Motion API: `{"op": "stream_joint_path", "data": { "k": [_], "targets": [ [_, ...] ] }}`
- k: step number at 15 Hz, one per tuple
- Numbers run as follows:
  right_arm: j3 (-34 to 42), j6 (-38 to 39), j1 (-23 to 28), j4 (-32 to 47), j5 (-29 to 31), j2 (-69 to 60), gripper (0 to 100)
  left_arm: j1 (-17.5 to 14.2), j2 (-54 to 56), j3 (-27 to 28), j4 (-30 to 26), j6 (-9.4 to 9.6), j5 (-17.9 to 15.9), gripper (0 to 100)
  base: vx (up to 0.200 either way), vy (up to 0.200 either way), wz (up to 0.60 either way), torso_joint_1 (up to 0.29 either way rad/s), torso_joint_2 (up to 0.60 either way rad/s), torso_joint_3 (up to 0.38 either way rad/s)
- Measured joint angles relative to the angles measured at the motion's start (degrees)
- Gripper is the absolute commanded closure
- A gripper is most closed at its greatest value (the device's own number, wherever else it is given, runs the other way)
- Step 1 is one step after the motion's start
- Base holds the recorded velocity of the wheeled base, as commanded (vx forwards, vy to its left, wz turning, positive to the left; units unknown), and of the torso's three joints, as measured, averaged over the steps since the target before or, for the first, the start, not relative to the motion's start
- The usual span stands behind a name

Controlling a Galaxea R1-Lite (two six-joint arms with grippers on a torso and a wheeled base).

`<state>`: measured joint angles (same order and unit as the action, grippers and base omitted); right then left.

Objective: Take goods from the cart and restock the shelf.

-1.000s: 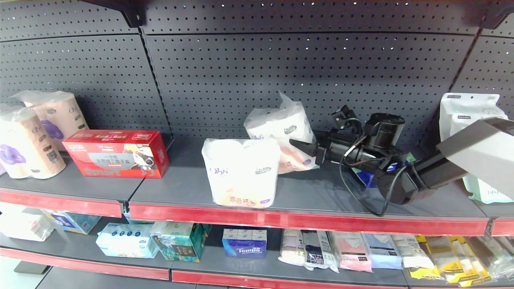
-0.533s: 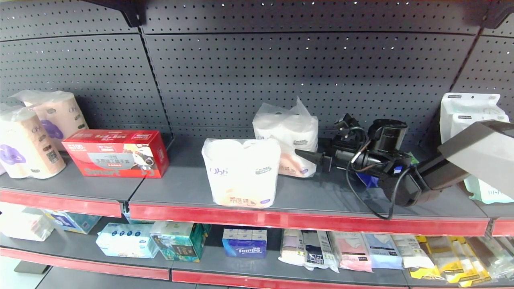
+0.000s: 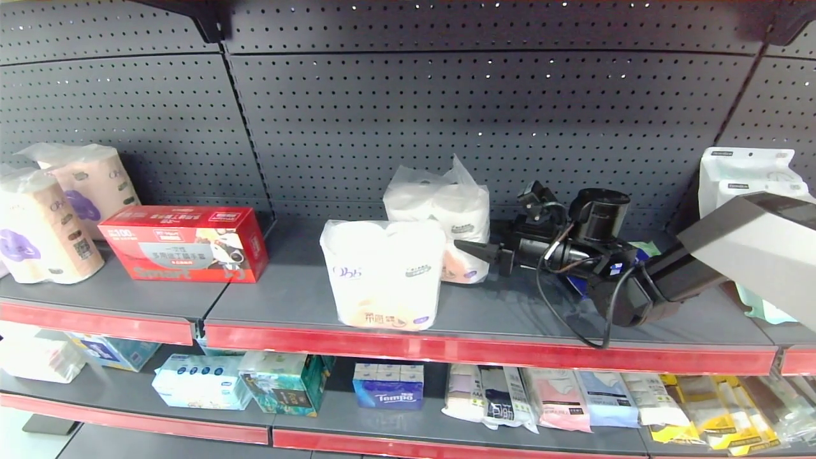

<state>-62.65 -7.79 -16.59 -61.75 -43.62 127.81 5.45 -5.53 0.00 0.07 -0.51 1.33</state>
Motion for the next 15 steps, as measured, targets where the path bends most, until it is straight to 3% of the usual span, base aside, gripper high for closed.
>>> {"op": "stream_joint_path", "data": {
  "k": [10, 15],
  "targets": [
    [-3.5, 2.7, -3.5, -0.1, 0.1, 2.4, 100, 0.0, 0.0, 0.0, 0.0, 0.0, 0.0, 0, 0.0, 0.0, 0.0, 0.0, 0.0, 0.0],
    [-3.4, 3.5, -2.0, -0.1, -1.6, 2.6, 100, 0.0, 0.0, 0.0, 0.0, 0.02, 0.0, 0, 0.0, 0.0, 0.0, 0.0, 0.0, 0.0]
  ]
}}
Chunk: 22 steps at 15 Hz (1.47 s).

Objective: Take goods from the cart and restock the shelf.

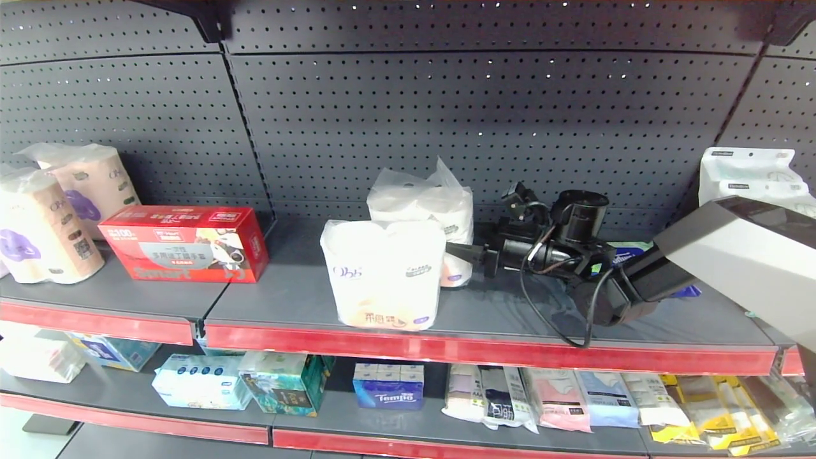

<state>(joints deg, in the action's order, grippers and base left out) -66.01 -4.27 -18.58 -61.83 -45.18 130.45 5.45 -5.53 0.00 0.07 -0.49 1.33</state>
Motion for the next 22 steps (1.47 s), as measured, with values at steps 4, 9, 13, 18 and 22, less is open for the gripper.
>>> {"op": "stream_joint_path", "data": {
  "k": [4, 9, 13, 18, 22],
  "targets": [
    [-0.6, -0.1, 0.5, -0.4, -1.8, 0.9, 100, 0.0, 0.0, 0.0, 0.0, -0.02, 0.0, 0, 0.0, 0.0, 0.0, 0.0, 0.0, 0.0],
    [-2.8, 0.3, -1.1, -0.4, -1.8, 2.5, 100, 0.0, 0.0, 0.0, 0.0, -0.02, 0.0, 0, 0.0, 0.0, 0.0, 0.0, 0.0, 0.0],
    [-4.0, 1.2, -1.5, -0.5, -1.8, 3.5, 100, 0.0, 0.0, 0.0, 0.0, -0.02, 0.0, 0, 0.0, 0.0, 0.0, 0.0, 0.0, 0.0],
    [-4.3, 2.4, -1.3, -0.3, -1.2, 3.8, 100, 0.0, 0.0, 0.0, 0.0, -0.02, 0.0, 0, 0.0, 0.0, 0.0, 0.0, 0.0, 0.0],
    [-4.6, 2.5, -1.3, -0.2, -1.2, 3.8, 100, 0.0, 0.0, 0.0, 0.0, -0.02, 0.0, 0, 0.0, 0.0, 0.0, 0.0, 0.0, 0.0]
  ]
}}
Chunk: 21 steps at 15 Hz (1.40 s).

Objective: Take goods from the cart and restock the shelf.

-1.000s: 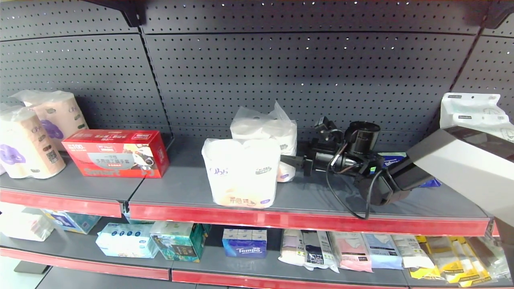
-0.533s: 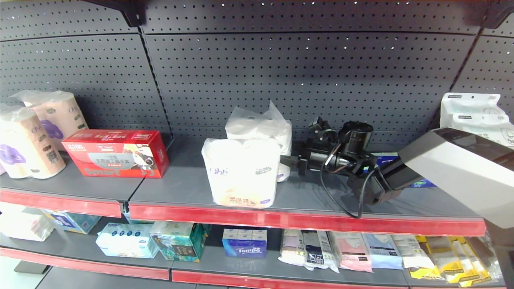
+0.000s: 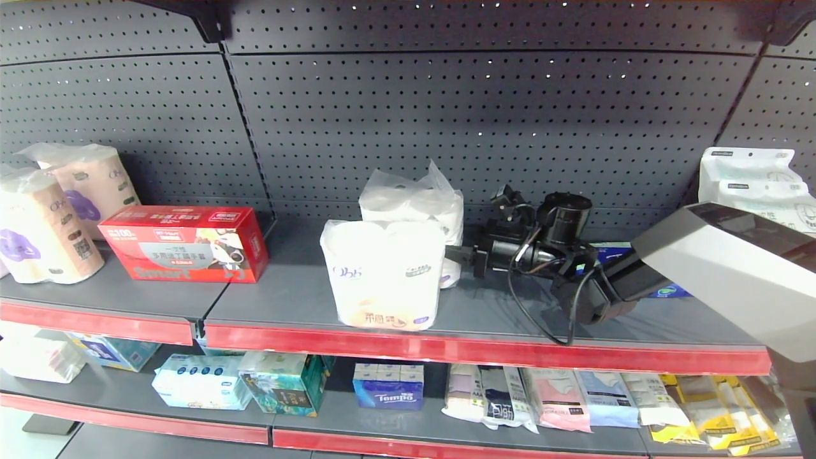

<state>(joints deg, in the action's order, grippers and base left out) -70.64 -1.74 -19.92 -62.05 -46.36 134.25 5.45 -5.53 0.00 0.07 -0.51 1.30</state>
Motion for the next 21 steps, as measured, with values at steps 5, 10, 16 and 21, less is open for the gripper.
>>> {"op": "stream_joint_path", "data": {
  "k": [5, 10, 16, 21],
  "targets": [
    [-1.6, 1.4, 0.1, 0.4, -1.5, 0.1, 100, 0.0, 0.0, 0.0, 0.0, 0.0, 0.0, 0, 0.0, 0.0, 0.0, 0.0, 0.0, 0.0],
    [-2.4, 1.9, 0.5, 0.3, -2.0, 1.0, 100, 0.0, 0.0, 0.0, 0.0, 0.02, 0.0, 0, 0.0, 0.0, 0.0, 0.0, 0.0, 0.0],
    [-1.9, 1.7, 1.1, 0.4, -1.6, 1.2, 0, 0.0, 0.0, 0.0, 0.0, 0.0, 0.0, 0, 0.0, 0.0, 0.0, 0.0, 0.0, 0.0],
    [-1.6, 1.7, 1.9, 0.4, -1.3, 0.1, 0, 0.0, 0.0, 0.0, 0.0, 0.02, 0.0, 0, 0.0, 0.0, 0.0, 0.0, 0.0, 0.0]
  ]
}}
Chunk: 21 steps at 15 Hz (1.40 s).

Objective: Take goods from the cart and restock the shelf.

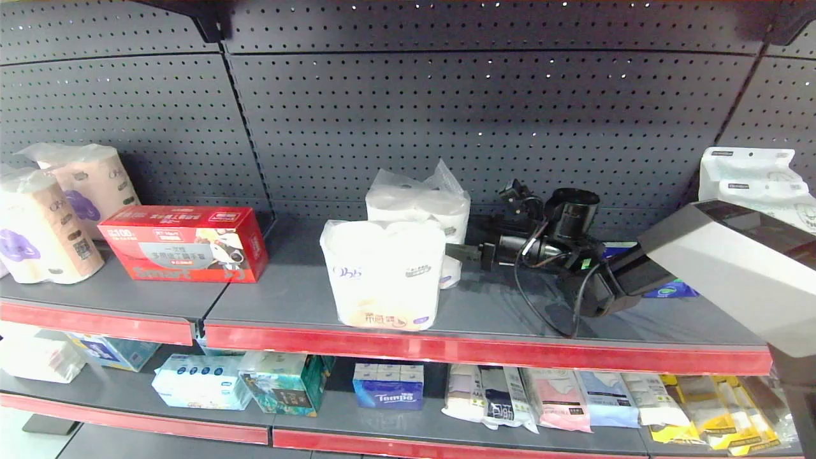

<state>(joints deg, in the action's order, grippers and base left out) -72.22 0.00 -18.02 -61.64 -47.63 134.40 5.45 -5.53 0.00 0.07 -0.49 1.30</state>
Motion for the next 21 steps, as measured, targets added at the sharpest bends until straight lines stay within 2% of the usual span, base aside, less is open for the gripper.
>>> {"op": "stream_joint_path", "data": {
  "k": [13, 17, 21],
  "targets": [
    [18.8, -0.8, 7.2, 0.2, 5.2, -14.4, 0, 0.0, 0.0, 0.0, 0.0, -0.02, 0.0, 0, 0.0, 0.0, 0.0, 0.0, 0.0, 0.0],
    [27.1, -1.3, 4.7, -0.4, 7.2, -20.4, 0, 0.0, 0.0, 0.0, 0.0, -0.02, 0.0, 0, 0.0, 0.0, 0.0, 0.0, 0.0, 0.0],
    [29.8, -1.3, -0.6, -1.9, 10.5, -23.8, 0, 0.0, 0.0, 0.0, 0.0, -0.02, 0.0, 0, 0.0, 0.0, 0.0, 0.0, 0.0, 0.0]
  ]
}}
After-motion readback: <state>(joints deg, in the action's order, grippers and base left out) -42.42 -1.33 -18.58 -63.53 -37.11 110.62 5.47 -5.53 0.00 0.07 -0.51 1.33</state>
